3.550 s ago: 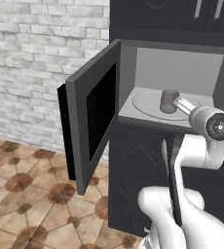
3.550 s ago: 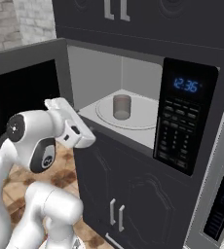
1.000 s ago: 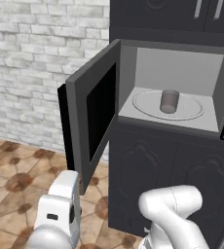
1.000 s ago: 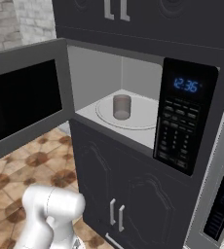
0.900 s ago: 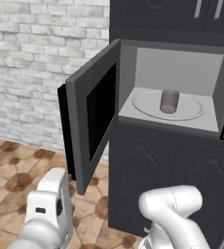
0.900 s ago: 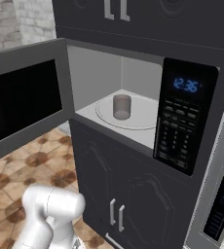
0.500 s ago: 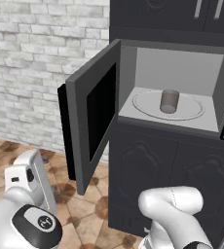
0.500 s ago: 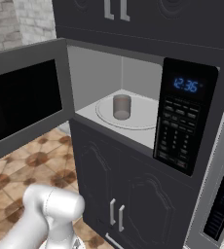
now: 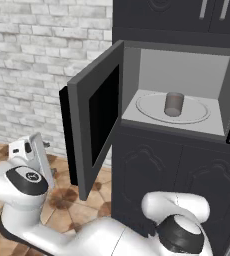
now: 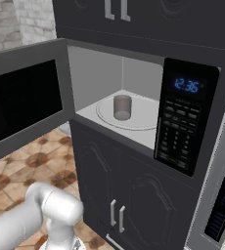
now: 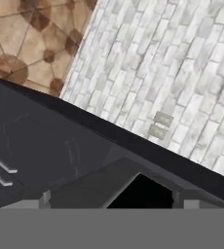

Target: Place the microwavable item in the microwave. Then, close the microwave door and press the start button.

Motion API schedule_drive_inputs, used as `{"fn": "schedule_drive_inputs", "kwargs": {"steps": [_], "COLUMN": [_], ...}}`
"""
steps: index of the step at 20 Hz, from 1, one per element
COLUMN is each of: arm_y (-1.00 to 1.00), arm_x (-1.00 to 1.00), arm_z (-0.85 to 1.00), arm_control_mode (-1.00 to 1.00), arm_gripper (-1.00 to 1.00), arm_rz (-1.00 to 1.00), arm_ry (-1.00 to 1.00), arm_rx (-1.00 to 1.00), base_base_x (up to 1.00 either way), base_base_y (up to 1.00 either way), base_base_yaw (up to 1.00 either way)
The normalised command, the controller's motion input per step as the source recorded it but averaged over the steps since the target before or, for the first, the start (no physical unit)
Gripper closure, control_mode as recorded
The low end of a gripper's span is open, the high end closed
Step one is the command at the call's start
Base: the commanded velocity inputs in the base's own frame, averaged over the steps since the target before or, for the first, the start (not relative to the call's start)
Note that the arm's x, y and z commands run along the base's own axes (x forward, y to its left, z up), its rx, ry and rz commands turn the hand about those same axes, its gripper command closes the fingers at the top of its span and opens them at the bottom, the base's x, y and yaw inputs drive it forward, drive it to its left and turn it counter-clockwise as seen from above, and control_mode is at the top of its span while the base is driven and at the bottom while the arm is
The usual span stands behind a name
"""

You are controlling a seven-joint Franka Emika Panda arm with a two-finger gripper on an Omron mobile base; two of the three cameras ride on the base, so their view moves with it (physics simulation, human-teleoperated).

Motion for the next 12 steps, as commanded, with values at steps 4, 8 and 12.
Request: {"fn": "schedule_drive_inputs", "kwargs": {"steps": [4, 8, 12], "arm_y": [-0.27, -0.73, -0.99], "arm_x": [0.42, 0.02, -0.35], "arm_z": [-0.01, 0.0, 0.02], "arm_control_mode": [-1.0, -1.0, -1.0], "arm_gripper": [-1.0, -1.0, -1.0], "arm_rz": [-0.12, -0.07, -0.06], "arm_ry": [0.01, -0.02, -0.18], "arm_rx": [0.0, 0.0, 0.0], "base_base_x": [0.0, 0.0, 0.0], "base_base_y": [0.0, 0.0, 0.0], "base_base_yaw": [0.0, 0.0, 0.0]}}
